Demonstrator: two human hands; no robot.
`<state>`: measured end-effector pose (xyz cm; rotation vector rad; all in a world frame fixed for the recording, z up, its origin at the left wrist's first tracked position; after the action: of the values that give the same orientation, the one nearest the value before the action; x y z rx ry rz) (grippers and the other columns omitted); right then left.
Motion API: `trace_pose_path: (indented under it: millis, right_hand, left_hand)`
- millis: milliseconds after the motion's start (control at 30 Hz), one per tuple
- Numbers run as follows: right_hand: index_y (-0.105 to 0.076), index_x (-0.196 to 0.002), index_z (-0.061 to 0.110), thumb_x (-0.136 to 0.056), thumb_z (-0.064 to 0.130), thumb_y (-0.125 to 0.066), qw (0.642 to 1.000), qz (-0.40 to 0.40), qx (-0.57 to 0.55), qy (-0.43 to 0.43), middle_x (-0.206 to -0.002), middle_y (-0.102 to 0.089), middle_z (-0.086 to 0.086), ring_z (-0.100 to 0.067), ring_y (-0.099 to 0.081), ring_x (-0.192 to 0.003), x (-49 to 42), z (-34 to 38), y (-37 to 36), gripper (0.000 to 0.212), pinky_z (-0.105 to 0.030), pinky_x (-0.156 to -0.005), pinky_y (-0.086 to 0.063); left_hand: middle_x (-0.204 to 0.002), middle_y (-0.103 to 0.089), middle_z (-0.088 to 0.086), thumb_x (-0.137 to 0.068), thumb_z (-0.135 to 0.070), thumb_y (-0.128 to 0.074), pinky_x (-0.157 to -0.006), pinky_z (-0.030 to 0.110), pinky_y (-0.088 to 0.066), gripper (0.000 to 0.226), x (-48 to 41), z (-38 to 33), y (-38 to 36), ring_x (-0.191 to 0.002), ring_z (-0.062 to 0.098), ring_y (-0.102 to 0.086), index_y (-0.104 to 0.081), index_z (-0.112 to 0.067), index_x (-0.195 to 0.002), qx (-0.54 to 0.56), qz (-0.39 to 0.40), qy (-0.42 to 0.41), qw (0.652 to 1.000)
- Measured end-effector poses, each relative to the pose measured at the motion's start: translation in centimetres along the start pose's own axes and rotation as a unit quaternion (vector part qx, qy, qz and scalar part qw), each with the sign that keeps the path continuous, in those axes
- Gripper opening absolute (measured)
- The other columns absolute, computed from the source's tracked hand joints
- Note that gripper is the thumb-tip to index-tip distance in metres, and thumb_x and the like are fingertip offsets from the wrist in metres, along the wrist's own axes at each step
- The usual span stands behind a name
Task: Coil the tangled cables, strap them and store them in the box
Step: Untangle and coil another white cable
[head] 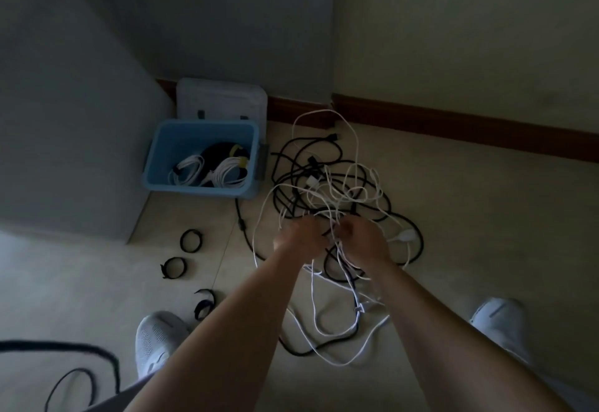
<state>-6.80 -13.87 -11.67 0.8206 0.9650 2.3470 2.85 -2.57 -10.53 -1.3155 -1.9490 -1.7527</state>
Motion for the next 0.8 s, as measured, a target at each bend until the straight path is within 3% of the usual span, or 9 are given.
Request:
trace_pose_path:
  millis: [67, 167, 267, 333, 400, 533, 633, 733, 800]
  right_hand:
    - [-0.068, -0.083, 0.020, -0.098, 0.029, -0.059, 0.989, -0.007, -0.143, -0.026, -0.078, -0.071, -0.001, -0.025, -0.067, -0.078, -0.2, 0.8, 1.1, 0.020, -0.029, -0.066, -0.048]
    - [-0.075, -0.094, 0.012, -0.099, 0.022, -0.060, 0.951, -0.028, -0.302, -0.060, -0.083, -0.072, -0.008, -0.026, -0.068, -0.077, -0.8, 2.3, 4.2, 0.018, -0.027, -0.070, -0.052]
    - [-0.074, -0.085, 0.019, -0.102, 0.025, -0.057, 0.875, 0.008, -0.472, -0.109, -0.062, -0.061, -0.004, -0.019, -0.057, -0.050, -0.3, 4.1, 7.3, 0.025, -0.030, -0.052, -0.050]
    - [-0.073, -0.087, 0.021, -0.104, 0.030, -0.054, 0.862, 0.038, -0.497, -0.086, -0.054, -0.046, 0.004, -0.009, -0.037, -0.041, 0.3, 6.0, 10.1, 0.027, -0.020, -0.042, -0.030]
    - [-0.073, -0.091, 0.021, -0.105, 0.030, -0.051, 0.855, 0.061, -0.512, -0.045, -0.051, -0.034, 0.008, -0.007, -0.025, -0.039, 1.4, 8.8, 13.6, 0.027, -0.018, -0.038, -0.019]
    - [-0.071, -0.092, 0.018, -0.105, 0.026, -0.047, 0.822, 0.103, -0.560, 0.000, -0.047, -0.024, 0.009, -0.005, -0.018, -0.036, 4.8, 14.9, 19.6, 0.028, -0.013, -0.037, -0.013]
    - [-0.068, -0.097, 0.017, -0.104, 0.027, -0.047, 0.797, 0.159, -0.581, 0.046, -0.047, -0.025, 0.010, -0.003, -0.019, -0.036, 7.9, 19.8, 22.9, 0.025, -0.013, -0.037, -0.014]
    - [-0.068, -0.096, 0.016, -0.104, 0.028, -0.046, 0.784, 0.212, -0.576, 0.093, -0.048, -0.025, 0.010, -0.003, -0.017, -0.038, 10.8, 24.4, 25.5, 0.027, -0.014, -0.036, -0.014]
    - [-0.067, -0.097, 0.015, -0.104, 0.029, -0.045, 0.783, 0.241, -0.561, 0.117, -0.049, -0.024, 0.010, -0.003, -0.016, -0.038, 12.6, 27.0, 26.8, 0.027, -0.016, -0.034, -0.014]
  left_hand:
    - [-0.109, -0.068, 0.005, -0.074, -0.049, -0.058, -0.079, 0.032, -0.050, 0.042, -0.1, -1.6, 1.0, -0.102, 0.028, -0.066, -0.062, -0.026, -0.109, 0.000, -0.035, -0.052, 0.998]
    - [-0.114, -0.069, 0.010, -0.091, -0.035, -0.058, -0.079, 0.026, -0.045, 0.030, 0.9, -4.8, 1.5, -0.107, 0.027, -0.066, -0.067, -0.017, -0.114, 0.018, 0.022, -0.118, 0.993]
    - [-0.110, -0.070, 0.011, -0.092, -0.021, -0.064, -0.078, 0.025, -0.049, 0.019, 2.7, -6.1, 4.3, -0.099, 0.024, -0.066, -0.072, -0.015, -0.109, 0.056, 0.051, -0.130, 0.989]
    - [-0.112, -0.071, 0.011, -0.090, -0.011, -0.067, -0.076, 0.024, -0.051, 0.022, 4.1, -6.7, 6.7, -0.097, 0.023, -0.067, -0.072, -0.013, -0.112, 0.058, 0.064, -0.134, 0.987]
    - [-0.118, -0.070, 0.010, -0.090, -0.012, -0.067, -0.086, 0.028, -0.051, 0.032, 6.3, -7.4, 10.1, -0.107, 0.026, -0.066, -0.068, -0.013, -0.122, 0.037, 0.030, -0.143, 0.989]
    - [-0.134, -0.059, 0.006, -0.088, -0.018, -0.070, -0.095, 0.032, -0.049, 0.061, 10.6, -8.3, 17.0, -0.119, 0.026, -0.061, -0.048, -0.021, -0.145, 0.048, -0.056, -0.164, 0.984]
    - [-0.135, -0.057, 0.007, -0.088, -0.030, -0.071, -0.103, 0.031, -0.043, 0.061, 14.4, -10.1, 21.7, -0.125, 0.025, -0.057, -0.046, -0.016, -0.142, -0.030, -0.138, -0.208, 0.968]
    - [-0.107, -0.064, 0.006, -0.072, -0.051, -0.079, -0.075, 0.036, -0.052, 0.070, 17.9, -8.8, 26.7, -0.090, 0.027, -0.065, -0.048, -0.013, -0.122, 0.077, -0.253, -0.153, 0.952]
    - [-0.087, -0.065, 0.002, -0.072, -0.057, -0.074, -0.060, 0.029, -0.048, 0.057, 19.8, -8.3, 28.6, -0.071, 0.020, -0.062, -0.054, -0.015, -0.104, 0.151, -0.257, -0.144, 0.944]
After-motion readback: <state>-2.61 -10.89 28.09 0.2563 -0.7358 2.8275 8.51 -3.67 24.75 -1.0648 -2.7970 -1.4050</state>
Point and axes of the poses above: each hand's wrist, its own x-axis away from the middle knuckle, its own y-axis out of the back of the hand, z = x × y, the point moved 9 cm from there along -x, towards the middle knuckle
